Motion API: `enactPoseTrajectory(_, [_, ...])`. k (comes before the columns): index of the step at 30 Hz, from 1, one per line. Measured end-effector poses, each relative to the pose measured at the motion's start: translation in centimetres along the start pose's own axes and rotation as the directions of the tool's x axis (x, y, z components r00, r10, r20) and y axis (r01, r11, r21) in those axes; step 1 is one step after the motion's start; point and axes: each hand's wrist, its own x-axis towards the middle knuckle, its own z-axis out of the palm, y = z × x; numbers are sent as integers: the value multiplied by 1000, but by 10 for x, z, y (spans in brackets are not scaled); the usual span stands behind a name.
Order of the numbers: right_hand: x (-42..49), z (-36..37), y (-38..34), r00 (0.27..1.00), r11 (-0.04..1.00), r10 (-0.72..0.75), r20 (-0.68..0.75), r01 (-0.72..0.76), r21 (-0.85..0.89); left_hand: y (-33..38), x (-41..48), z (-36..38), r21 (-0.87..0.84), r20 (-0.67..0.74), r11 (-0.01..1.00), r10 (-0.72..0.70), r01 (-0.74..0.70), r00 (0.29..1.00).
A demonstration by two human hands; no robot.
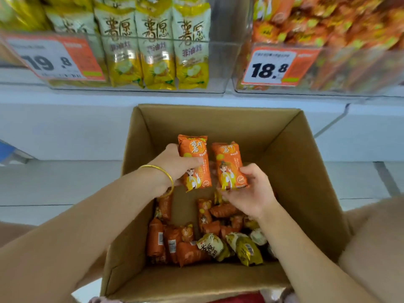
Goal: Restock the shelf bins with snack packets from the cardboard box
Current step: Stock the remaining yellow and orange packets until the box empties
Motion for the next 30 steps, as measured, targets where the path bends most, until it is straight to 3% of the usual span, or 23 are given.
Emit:
enactPoseTrajectory(2, [-14,10,-10,998,999,-33,49,34,-33,8,-9,7,2,28,999,38,-38,999])
enactPoseTrajectory(6, [-43,38,-24,993,967,-116,-33,105,-231,20,-28,19,23,80,992,118,-120,990])
enactPoseTrajectory(8, [-58,47,-32,983,938,-182,-9,171,-303,28,-37,24,45,109,981,182,-187,977])
enactPoseTrajectory(14, [-97,62,-83,946,696,-241,215,323,-642,81,-63,52,-83,229,946,325,-314,918])
enactPoseTrajectory(18, [-117,74,-136,892,658,-326,315,453,-602,133,-85,77,-214,281,914,396,-345,874])
enactPoseTrajectory(23, [-118,105,-188,820,570,-387,422,573,-589,191,-93,84,-51,243,833,546,-551,802])
enactPoseTrajectory(24, [-116,113,-199,801,551,-412,435,599,-581,201,-90,82,59,192,776,608,-628,770])
enactPoseTrajectory(25, [-113,120,-210,781,524,-440,443,624,-579,210,-84,79,246,113,659,709,-711,696])
enactPoseTrajectory(26, [-109,126,-223,764,500,-472,441,644,-579,217,-76,74,457,22,504,818,-733,575])
enactPoseTrajectory(28, [-98,135,-243,745,439,-512,428,655,-615,227,-63,61,763,-95,253,954,-595,283])
enactPoseTrajectory(29, [-90,138,-252,745,402,-517,421,646,-649,231,-57,55,820,-101,203,972,-535,213])
enactPoseTrajectory(30, [-82,140,-258,751,368,-510,419,631,-683,234,-51,49,848,-86,177,976,-500,199])
